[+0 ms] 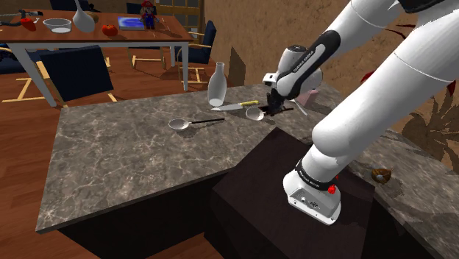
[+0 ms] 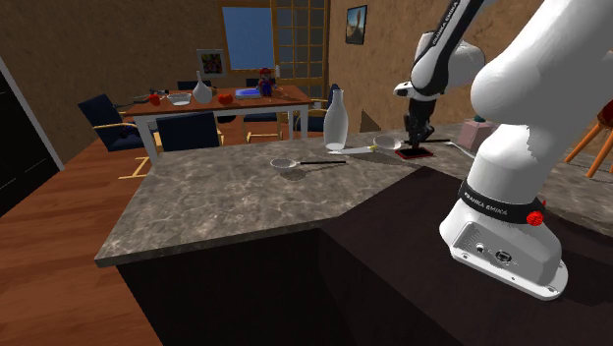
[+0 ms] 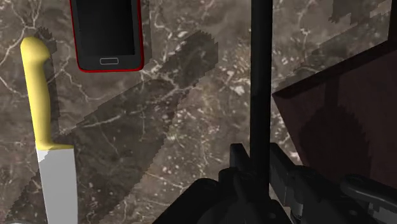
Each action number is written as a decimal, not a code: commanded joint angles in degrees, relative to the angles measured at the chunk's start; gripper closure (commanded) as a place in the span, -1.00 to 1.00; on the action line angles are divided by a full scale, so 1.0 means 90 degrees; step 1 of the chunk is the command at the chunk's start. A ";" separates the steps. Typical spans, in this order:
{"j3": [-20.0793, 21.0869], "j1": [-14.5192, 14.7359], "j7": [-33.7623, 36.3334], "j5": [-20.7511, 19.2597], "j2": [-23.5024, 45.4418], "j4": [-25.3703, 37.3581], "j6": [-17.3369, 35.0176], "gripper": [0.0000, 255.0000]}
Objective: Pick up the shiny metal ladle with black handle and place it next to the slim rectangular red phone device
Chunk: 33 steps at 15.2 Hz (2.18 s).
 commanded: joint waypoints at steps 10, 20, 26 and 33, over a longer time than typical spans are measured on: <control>-0.1206 -0.0532 -0.3841 0.2209 0.0947 0.0969 0.0162 1.00; -0.0551 -0.1461 -0.6087 0.4360 0.2034 0.1676 0.0418 1.00; 0.0299 -0.2132 -0.6733 0.5211 0.2653 0.1820 0.0897 1.00; 0.1254 -0.2963 -0.7223 0.5792 0.3363 0.2052 0.1452 1.00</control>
